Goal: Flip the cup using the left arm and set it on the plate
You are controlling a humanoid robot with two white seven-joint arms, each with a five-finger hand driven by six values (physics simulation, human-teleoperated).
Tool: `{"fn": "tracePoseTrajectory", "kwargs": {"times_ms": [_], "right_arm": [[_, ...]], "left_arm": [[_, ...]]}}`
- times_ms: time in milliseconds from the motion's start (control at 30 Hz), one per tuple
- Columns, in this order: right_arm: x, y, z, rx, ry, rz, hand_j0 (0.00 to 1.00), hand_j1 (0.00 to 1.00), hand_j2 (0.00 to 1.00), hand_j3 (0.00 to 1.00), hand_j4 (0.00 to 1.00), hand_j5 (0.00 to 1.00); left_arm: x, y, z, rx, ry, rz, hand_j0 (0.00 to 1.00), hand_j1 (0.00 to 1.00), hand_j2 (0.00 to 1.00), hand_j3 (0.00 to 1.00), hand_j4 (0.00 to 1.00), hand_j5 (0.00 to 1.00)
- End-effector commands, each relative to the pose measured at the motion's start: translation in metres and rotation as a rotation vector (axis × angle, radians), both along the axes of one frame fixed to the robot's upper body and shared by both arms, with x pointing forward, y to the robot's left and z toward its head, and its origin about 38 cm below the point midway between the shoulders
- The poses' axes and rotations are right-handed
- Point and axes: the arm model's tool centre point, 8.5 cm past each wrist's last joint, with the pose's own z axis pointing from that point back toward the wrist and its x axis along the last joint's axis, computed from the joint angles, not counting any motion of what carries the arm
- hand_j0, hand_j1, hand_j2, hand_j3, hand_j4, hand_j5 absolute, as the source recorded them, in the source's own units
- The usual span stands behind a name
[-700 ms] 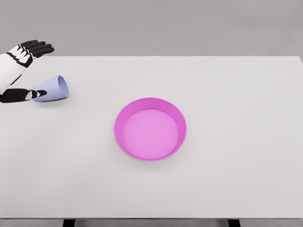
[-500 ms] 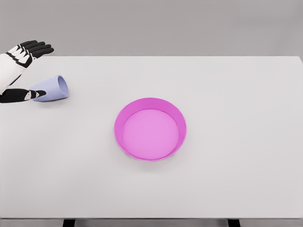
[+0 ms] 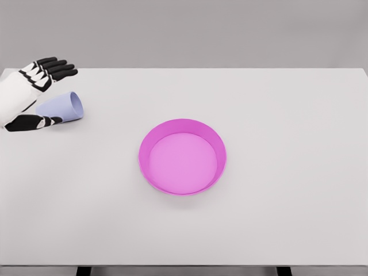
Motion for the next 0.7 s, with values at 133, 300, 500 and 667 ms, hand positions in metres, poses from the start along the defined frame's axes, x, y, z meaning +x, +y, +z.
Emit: {"fn": "tracePoseTrajectory", "kwargs": {"times_ms": [133,300,500,667], "right_arm": [[0.000,0.000,0.000,-0.001,0.000,0.000,1.00,1.00,1.00,1.00,1.00,1.00],[0.000,0.000,0.000,-0.001,0.000,0.000,1.00,1.00,1.00,1.00,1.00,1.00],[0.000,0.000,0.000,-0.001,0.000,0.000,1.00,1.00,1.00,1.00,1.00,1.00],[0.000,0.000,0.000,0.001,0.000,0.000,1.00,1.00,1.00,1.00,1.00,1.00]], "left_arm": [[0.002,-0.004,0.000,0.025,0.047,-0.017,1.00,1.00,1.00,1.00,1.00,1.00],[0.004,-0.006,-0.012,-0.093,0.205,-0.002,1.00,1.00,1.00,1.00,1.00,1.00],[0.012,-0.010,-0.010,-0.145,0.383,0.187,1.00,1.00,1.00,1.00,1.00,1.00],[0.032,-0.014,-0.021,-0.123,0.552,0.342,1.00,1.00,1.00,1.00,1.00,1.00]]}}
